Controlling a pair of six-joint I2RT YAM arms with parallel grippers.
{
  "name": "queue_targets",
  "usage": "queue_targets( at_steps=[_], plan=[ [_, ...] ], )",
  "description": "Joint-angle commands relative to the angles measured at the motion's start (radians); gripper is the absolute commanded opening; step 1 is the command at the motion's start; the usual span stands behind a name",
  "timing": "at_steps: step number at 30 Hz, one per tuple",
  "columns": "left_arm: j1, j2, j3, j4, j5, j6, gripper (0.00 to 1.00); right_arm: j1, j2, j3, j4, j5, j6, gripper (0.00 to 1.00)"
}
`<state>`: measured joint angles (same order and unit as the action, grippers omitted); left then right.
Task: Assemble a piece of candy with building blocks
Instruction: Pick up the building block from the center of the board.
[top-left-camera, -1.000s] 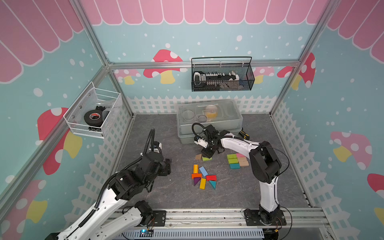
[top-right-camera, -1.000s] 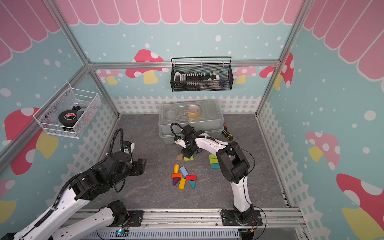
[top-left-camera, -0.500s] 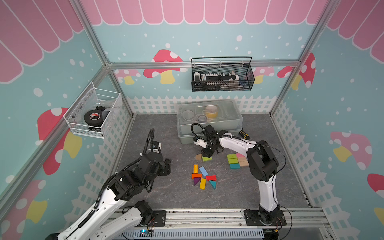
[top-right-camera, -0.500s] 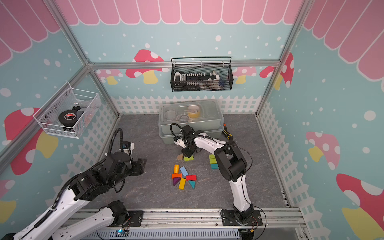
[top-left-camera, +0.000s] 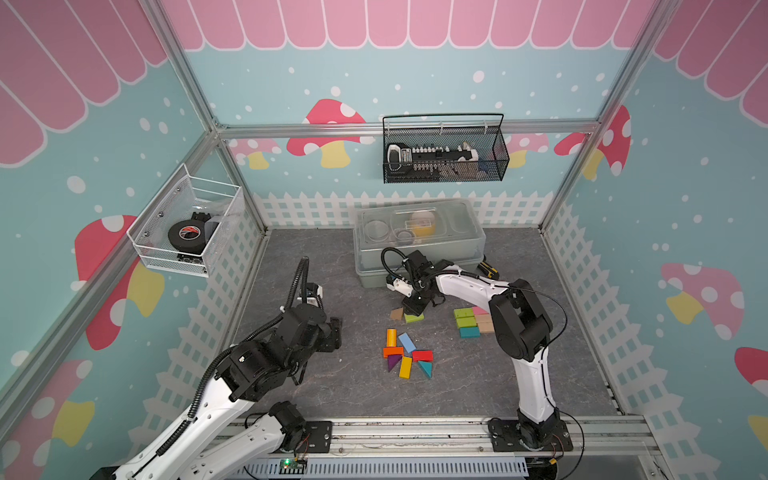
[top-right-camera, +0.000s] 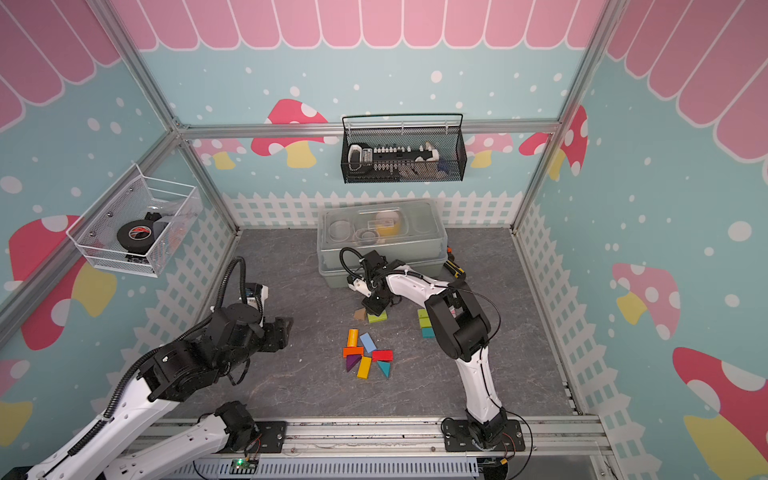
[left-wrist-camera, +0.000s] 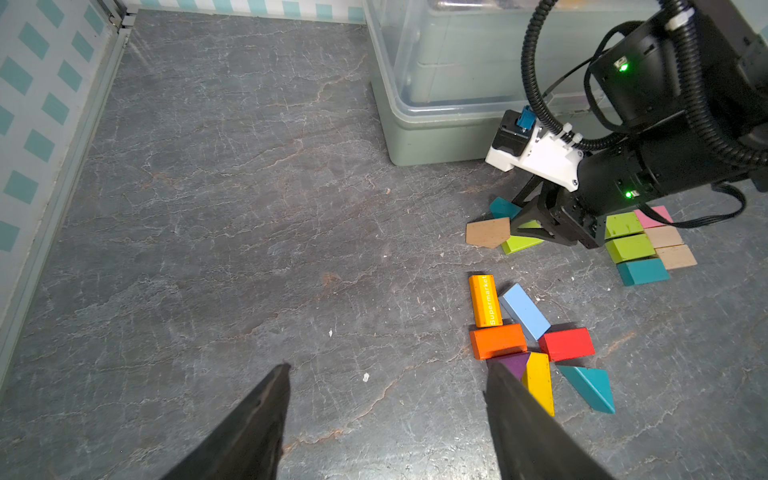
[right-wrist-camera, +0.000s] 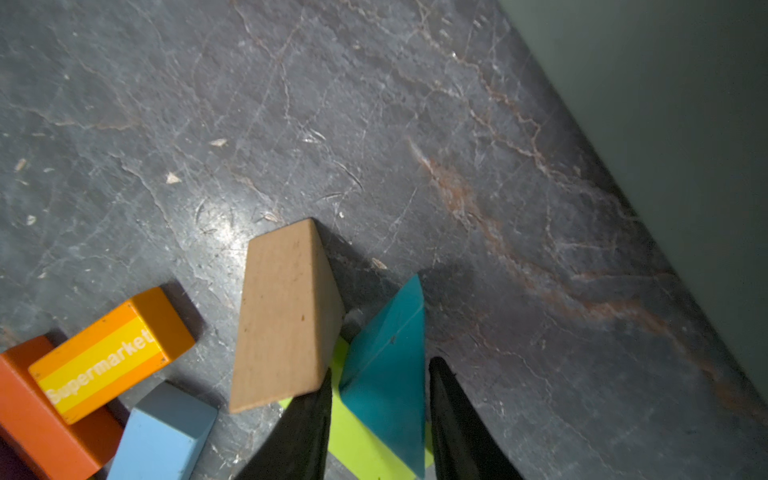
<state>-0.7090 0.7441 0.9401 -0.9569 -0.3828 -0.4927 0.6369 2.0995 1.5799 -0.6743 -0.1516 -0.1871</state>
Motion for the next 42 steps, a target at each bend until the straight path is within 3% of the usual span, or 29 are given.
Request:
queue_targets(
  at_steps=[1,11,24,33,42],
  plan=[
    [0.005,-0.004,-0.009,-0.02,-0.018,0.017,0.74,0.006,0.021,0.019,-0.032,-0.01,-0.02,0.38],
    [0.005,-0.005,-0.009,-0.019,-0.017,0.017,0.74,0.006,0.016,0.026,-0.043,-0.029,-0.039,0.26],
    [0.005,-0.026,-0.011,-0.019,-0.011,0.015,0.74,-0.015,-0.113,-0.016,-0.06,0.006,-0.121,0.22],
    [0.005,-0.046,-0.012,-0.011,0.025,0.023,0.73,-0.146,-0.313,-0.136,-0.066,-0.083,-0.224,0.2],
    [-0.007,-0.101,-0.023,0.007,0.058,0.029,0.73,-0.287,-0.49,-0.311,-0.066,-0.161,-0.485,0.14]
  ],
)
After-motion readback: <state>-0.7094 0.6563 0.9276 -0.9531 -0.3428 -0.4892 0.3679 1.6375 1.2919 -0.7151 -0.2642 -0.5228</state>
